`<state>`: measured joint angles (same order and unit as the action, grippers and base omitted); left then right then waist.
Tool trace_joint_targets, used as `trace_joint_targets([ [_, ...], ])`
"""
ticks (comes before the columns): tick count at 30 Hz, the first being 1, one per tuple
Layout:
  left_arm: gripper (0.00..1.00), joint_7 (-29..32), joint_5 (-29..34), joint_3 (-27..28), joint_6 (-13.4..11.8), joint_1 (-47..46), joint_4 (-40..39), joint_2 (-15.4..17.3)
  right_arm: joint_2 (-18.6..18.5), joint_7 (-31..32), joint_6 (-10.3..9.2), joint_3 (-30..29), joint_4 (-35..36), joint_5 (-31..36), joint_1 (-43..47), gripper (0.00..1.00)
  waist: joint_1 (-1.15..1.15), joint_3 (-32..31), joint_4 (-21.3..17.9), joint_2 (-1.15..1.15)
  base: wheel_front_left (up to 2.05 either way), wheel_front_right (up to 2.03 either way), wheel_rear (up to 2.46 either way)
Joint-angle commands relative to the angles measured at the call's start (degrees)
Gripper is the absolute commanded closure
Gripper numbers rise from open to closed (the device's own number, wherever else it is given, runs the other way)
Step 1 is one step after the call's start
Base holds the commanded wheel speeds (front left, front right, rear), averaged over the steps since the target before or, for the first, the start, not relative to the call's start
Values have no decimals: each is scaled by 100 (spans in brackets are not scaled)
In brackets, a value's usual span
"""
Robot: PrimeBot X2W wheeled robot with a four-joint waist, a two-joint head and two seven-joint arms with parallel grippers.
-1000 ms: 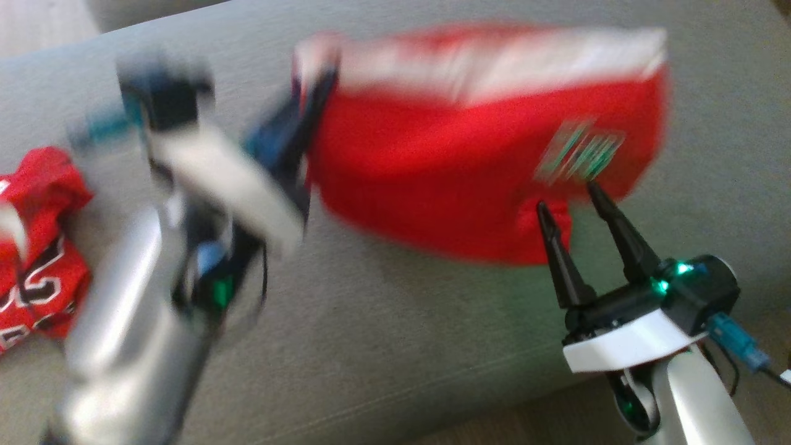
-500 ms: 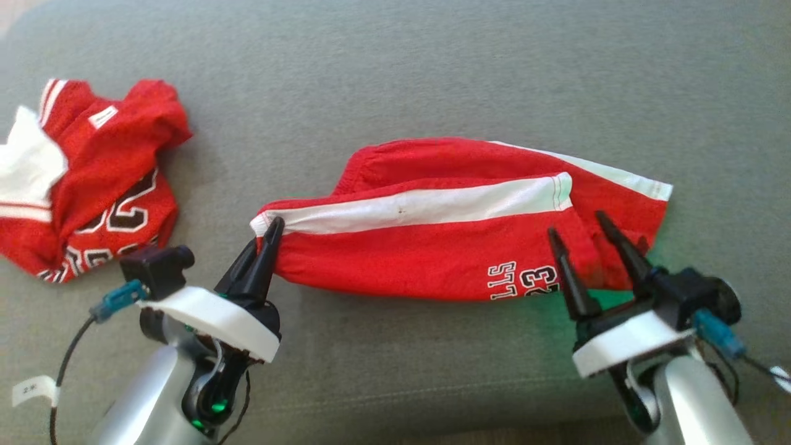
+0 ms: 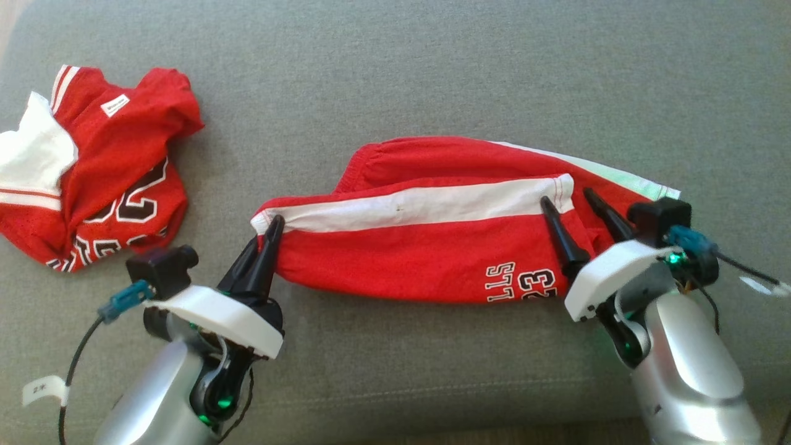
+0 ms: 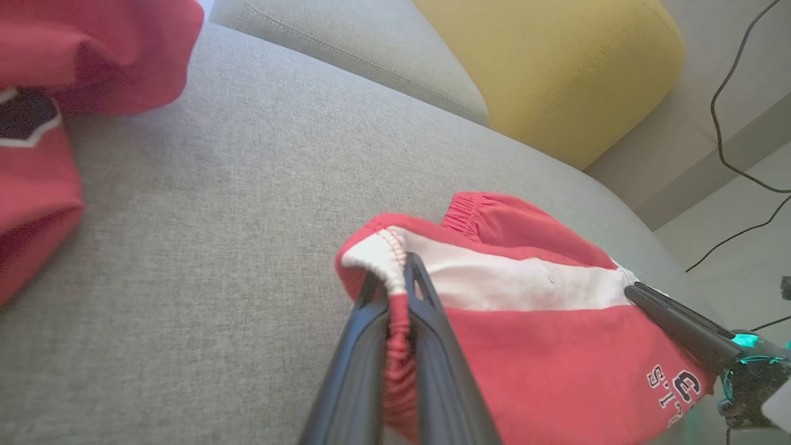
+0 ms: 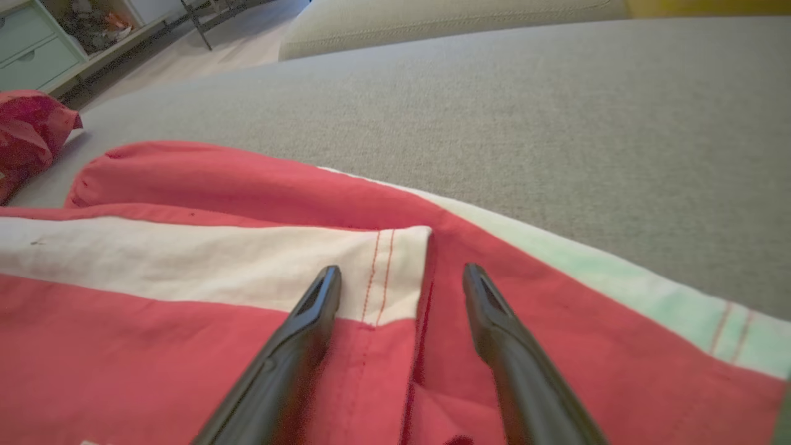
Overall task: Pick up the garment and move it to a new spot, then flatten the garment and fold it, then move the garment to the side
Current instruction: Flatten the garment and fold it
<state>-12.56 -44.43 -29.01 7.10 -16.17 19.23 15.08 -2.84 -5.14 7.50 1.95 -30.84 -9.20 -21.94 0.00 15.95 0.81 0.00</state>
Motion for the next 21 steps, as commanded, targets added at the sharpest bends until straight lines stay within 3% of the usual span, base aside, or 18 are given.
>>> trace_joint_targets([
  [1,100,-68,67,177,29,-245,-97,94,-4,112,-1,131,92,26,-193,0,0,2,0,0,0,0,0],
  [13,100,-148,126,-37,35,-318,79,73,-4,1203,-1,222,319,592,-490,0,0,67,8,0,0,0,0],
  [15,100,-156,124,-60,35,-336,95,69,-4,1344,-1,266,457,611,-457,13,0,82,11,0,0,0,0],
  [16,100,-156,124,-60,35,-336,95,69,-4,1344,-1,266,457,611,-457,13,0,82,11,0,0,0,0],
  [18,100,-164,125,-79,36,-356,112,72,-4,1460,-1,295,596,643,-427,44,0,95,12,0,0,0,0],
  [21,100,-175,124,-107,36,-378,134,74,-4,1593,-1,309,774,648,-370,75,0,101,16,0,0,0,0],
])
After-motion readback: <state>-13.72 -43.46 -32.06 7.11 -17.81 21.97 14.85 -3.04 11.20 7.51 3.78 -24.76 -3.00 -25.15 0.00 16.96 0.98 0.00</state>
